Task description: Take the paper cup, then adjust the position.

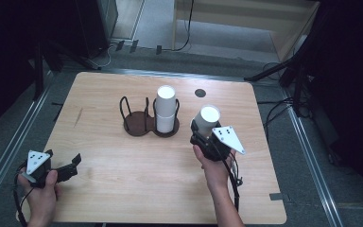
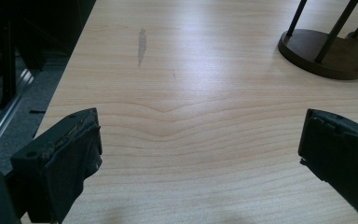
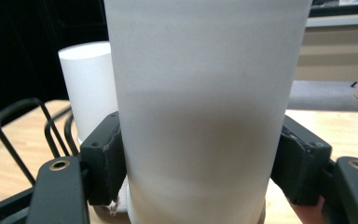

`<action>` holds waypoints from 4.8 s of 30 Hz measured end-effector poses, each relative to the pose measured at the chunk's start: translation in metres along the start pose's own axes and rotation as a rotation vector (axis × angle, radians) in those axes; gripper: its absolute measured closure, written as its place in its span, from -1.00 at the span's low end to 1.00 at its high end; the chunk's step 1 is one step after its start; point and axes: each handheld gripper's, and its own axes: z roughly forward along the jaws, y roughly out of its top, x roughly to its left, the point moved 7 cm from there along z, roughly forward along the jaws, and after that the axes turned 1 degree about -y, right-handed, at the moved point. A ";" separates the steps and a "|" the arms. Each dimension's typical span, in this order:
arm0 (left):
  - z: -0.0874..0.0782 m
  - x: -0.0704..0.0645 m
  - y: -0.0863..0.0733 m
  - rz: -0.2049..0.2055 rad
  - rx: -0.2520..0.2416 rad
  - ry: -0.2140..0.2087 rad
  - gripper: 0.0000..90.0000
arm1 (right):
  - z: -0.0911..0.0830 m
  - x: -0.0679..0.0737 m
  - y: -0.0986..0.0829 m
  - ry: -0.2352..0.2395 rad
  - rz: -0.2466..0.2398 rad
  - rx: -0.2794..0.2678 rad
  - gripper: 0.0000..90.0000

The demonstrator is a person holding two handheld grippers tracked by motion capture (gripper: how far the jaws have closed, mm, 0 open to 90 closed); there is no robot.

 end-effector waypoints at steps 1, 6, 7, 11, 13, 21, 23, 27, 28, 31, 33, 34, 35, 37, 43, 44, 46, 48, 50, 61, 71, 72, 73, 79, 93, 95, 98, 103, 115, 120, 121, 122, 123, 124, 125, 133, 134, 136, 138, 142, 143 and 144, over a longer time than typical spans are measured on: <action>0.000 0.000 0.000 0.004 0.002 0.002 -1.00 | -0.002 -0.001 -0.004 0.000 -0.002 0.005 -0.37; -0.005 -0.004 0.006 0.028 -0.005 0.007 -1.00 | -0.010 -0.003 -0.025 0.001 -0.026 0.030 -0.37; -0.006 -0.005 0.008 0.022 -0.012 0.000 -1.00 | -0.012 -0.002 -0.031 0.012 -0.028 0.037 -0.36; -0.009 -0.012 0.016 0.034 -0.026 -0.019 -1.00 | -0.014 -0.002 -0.043 0.016 -0.032 0.055 -0.36; -0.011 -0.020 0.020 0.052 -0.029 -0.039 -1.00 | -0.015 -0.002 -0.047 0.012 -0.043 0.067 -0.36; -0.013 -0.050 0.042 0.100 -0.037 -0.106 -1.00 | -0.017 -0.001 -0.056 0.005 -0.042 0.083 -0.36; -0.012 -0.058 0.049 0.107 -0.045 -0.119 -1.00 | -0.017 0.002 -0.057 0.009 -0.043 0.087 -0.37; -0.010 -0.084 0.069 0.103 -0.074 -0.173 -1.00 | -0.017 0.012 -0.058 0.027 -0.057 0.084 -0.36; -0.009 -0.091 0.073 0.108 -0.077 -0.189 -1.00 | -0.018 0.015 -0.058 0.032 -0.058 0.086 -0.36; -0.006 -0.112 0.083 0.123 -0.079 -0.245 -1.00 | -0.017 0.023 -0.060 0.048 -0.070 0.087 -0.36; -0.004 -0.124 0.085 0.139 -0.076 -0.272 -1.00 | -0.017 0.027 -0.062 0.057 -0.080 0.091 -0.36; -0.003 -0.130 0.085 0.146 -0.074 -0.290 -1.00 | -0.017 0.030 -0.064 0.062 -0.087 0.094 -0.37; -0.003 -0.133 0.084 0.150 -0.069 -0.304 -1.00 | -0.017 0.033 -0.065 0.066 -0.096 0.096 -0.36; 0.000 -0.143 0.080 0.160 -0.048 -0.332 -1.00 | -0.016 0.039 -0.069 0.076 -0.115 0.100 -0.37; 0.004 -0.171 0.071 0.188 0.002 -0.471 -1.00 | -0.016 0.056 -0.079 0.109 -0.154 0.121 -0.36; 0.004 -0.173 0.070 0.190 0.008 -0.483 -1.00 | -0.017 0.059 -0.080 0.116 -0.158 0.124 -0.36; 0.003 -0.180 0.068 0.203 0.017 -0.499 -0.98 | -0.017 0.063 -0.081 0.123 -0.163 0.127 -0.36; 0.001 -0.188 0.068 0.208 0.020 -0.519 -0.86 | -0.018 0.067 -0.083 0.132 -0.165 0.133 -0.36; 0.000 -0.193 0.068 0.206 0.024 -0.541 -0.85 | -0.019 0.073 -0.084 0.150 -0.174 0.135 -0.36; -0.006 -0.215 0.062 0.247 0.042 -0.605 -0.69 | -0.022 0.097 -0.093 0.212 -0.211 0.153 -0.34; -0.010 -0.231 0.055 0.285 0.058 -0.658 -0.66 | -0.025 0.115 -0.102 0.273 -0.237 0.171 -0.34; -0.010 -0.232 0.054 0.288 0.059 -0.661 -0.65 | -0.025 0.117 -0.103 0.280 -0.239 0.171 -0.34; -0.010 -0.232 0.054 0.288 0.059 -0.661 -0.65 | -0.025 0.119 -0.104 0.287 -0.241 0.174 -0.34; -0.011 -0.235 0.054 0.298 0.052 -0.664 -0.50 | -0.029 0.128 -0.105 0.339 -0.250 0.163 -0.35; -0.014 -0.238 0.053 0.345 0.034 -0.652 -0.23 | -0.030 0.134 -0.107 0.368 -0.279 0.149 -0.44; -0.014 -0.237 0.055 0.324 0.036 -0.664 -0.21 | -0.030 0.134 -0.106 0.364 -0.280 0.147 -0.50; -0.015 -0.232 0.058 0.303 0.023 -0.662 -0.19 | -0.029 0.134 -0.106 0.347 -0.273 0.157 -0.65; -0.017 -0.227 0.063 0.273 0.011 -0.676 -0.19 | -0.027 0.132 -0.110 0.338 -0.271 0.171 -0.66; -0.014 -0.224 0.064 0.266 0.069 -0.675 -0.26 | -0.026 0.129 -0.111 0.284 -0.382 0.150 -0.44; -0.013 -0.223 0.064 0.262 0.124 -0.683 -0.35 | -0.027 0.128 -0.113 0.255 -0.487 0.127 -0.43; -0.012 -0.223 0.063 0.265 0.140 -0.680 -0.37 | -0.027 0.129 -0.113 0.254 -0.504 0.122 -0.43; -0.012 -0.224 0.061 0.269 0.158 -0.683 -0.38 | -0.027 0.129 -0.113 0.252 -0.522 0.114 -0.43; -0.011 -0.224 0.060 0.271 0.176 -0.684 -0.38 | -0.028 0.130 -0.114 0.248 -0.537 0.112 -0.43; -0.010 -0.224 0.059 0.275 0.193 -0.681 -0.38 | -0.028 0.130 -0.114 0.243 -0.551 0.108 -0.43; -0.009 -0.224 0.057 0.278 0.205 -0.683 -0.38 | -0.028 0.130 -0.114 0.237 -0.571 0.104 -0.43; -0.007 -0.222 0.055 0.269 0.255 -0.682 -0.34 | -0.028 0.130 -0.117 0.224 -0.659 0.088 -0.43; -0.007 -0.221 0.054 0.274 0.260 -0.688 -0.34 | -0.027 0.130 -0.117 0.222 -0.669 0.087 -0.43; -0.007 -0.221 0.054 0.270 0.262 -0.697 -0.32 | -0.027 0.130 -0.117 0.221 -0.679 0.083 -0.44; -0.007 -0.220 0.055 0.262 0.258 -0.706 -0.31 | -0.027 0.129 -0.117 0.224 -0.681 0.082 -0.46; -0.007 -0.220 0.055 0.255 0.255 -0.726 -0.24 | -0.026 0.129 -0.116 0.221 -0.688 0.084 -0.62; -0.007 -0.220 0.055 0.255 0.255 -0.726 -0.23 | -0.026 0.129 -0.116 0.221 -0.688 0.084 -0.62; -0.007 -0.219 0.056 0.249 0.249 -0.730 -0.22 | -0.027 0.129 -0.115 0.223 -0.679 0.084 -0.67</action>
